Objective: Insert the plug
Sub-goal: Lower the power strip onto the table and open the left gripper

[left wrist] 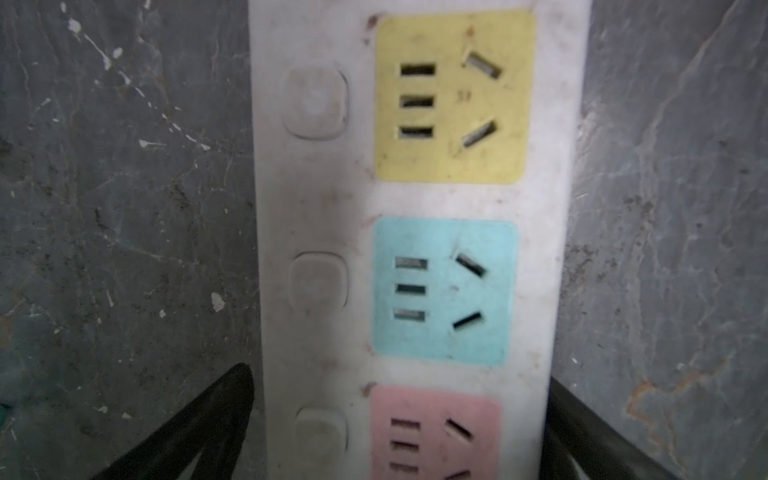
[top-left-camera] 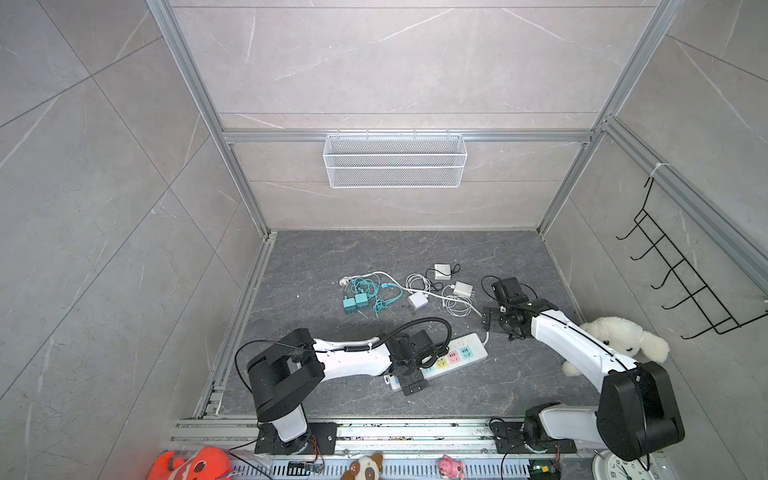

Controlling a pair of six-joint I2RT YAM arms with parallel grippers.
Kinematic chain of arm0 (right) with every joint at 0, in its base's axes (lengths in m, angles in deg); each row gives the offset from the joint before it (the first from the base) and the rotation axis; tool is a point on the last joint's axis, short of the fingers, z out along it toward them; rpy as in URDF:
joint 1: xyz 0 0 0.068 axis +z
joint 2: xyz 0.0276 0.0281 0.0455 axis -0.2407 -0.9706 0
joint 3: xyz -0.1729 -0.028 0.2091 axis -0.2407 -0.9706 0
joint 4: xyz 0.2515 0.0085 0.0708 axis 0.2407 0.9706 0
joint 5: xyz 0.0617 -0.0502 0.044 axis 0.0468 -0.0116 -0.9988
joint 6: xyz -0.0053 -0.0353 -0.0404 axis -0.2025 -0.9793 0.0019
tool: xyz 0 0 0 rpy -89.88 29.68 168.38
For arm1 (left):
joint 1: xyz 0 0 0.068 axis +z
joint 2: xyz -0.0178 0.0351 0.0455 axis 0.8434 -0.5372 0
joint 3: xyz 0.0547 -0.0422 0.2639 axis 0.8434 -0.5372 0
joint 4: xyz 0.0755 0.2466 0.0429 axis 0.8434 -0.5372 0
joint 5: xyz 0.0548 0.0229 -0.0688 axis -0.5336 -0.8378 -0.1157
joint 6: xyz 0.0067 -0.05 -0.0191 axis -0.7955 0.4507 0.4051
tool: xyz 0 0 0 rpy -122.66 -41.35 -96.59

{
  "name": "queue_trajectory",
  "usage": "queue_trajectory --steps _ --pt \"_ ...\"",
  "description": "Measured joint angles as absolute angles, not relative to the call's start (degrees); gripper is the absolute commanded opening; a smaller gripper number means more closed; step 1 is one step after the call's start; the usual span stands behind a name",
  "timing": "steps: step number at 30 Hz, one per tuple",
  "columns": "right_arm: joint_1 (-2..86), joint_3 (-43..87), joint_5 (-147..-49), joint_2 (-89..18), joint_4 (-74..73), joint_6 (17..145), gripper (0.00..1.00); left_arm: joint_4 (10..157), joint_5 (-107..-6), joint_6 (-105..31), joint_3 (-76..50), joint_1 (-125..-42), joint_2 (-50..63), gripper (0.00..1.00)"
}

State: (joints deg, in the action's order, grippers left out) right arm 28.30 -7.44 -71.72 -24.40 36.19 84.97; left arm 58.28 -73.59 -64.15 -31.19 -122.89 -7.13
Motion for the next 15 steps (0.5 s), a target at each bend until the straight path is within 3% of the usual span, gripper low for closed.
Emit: queue_trajectory --steps 15 --pt "28.25 -3.79 -74.02 -25.69 35.8 84.99 0.99 58.82 -79.3 -59.63 -32.74 -122.87 4.0 1.0"
